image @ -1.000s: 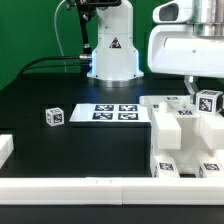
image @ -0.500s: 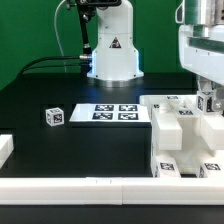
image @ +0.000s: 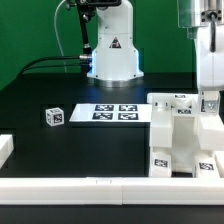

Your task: Assemble chair

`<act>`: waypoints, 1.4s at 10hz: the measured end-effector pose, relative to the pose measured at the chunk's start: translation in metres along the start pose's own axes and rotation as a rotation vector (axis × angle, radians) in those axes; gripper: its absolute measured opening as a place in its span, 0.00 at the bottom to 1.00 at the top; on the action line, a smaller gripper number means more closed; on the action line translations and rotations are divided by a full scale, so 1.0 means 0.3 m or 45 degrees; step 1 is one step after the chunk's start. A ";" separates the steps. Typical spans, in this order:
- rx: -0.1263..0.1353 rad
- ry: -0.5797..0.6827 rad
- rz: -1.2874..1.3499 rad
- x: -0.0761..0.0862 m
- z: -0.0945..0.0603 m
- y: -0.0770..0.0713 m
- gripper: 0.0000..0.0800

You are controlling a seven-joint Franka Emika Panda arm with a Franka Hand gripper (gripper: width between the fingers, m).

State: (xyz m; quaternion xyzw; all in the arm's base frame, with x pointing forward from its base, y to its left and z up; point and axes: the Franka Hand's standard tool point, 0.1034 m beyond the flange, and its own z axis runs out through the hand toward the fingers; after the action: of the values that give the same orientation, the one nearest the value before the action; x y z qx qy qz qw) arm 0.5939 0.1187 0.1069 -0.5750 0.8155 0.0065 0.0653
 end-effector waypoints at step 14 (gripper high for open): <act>0.037 -0.059 -0.134 0.033 -0.119 -0.011 0.81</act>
Offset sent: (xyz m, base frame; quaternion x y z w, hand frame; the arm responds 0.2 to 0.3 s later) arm 0.0000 0.0000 0.0000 0.0000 0.0000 0.0000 1.0000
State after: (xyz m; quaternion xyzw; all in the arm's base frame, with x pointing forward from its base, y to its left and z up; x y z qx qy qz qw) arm 0.5901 0.1053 0.1414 -0.6157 0.7825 0.0045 0.0930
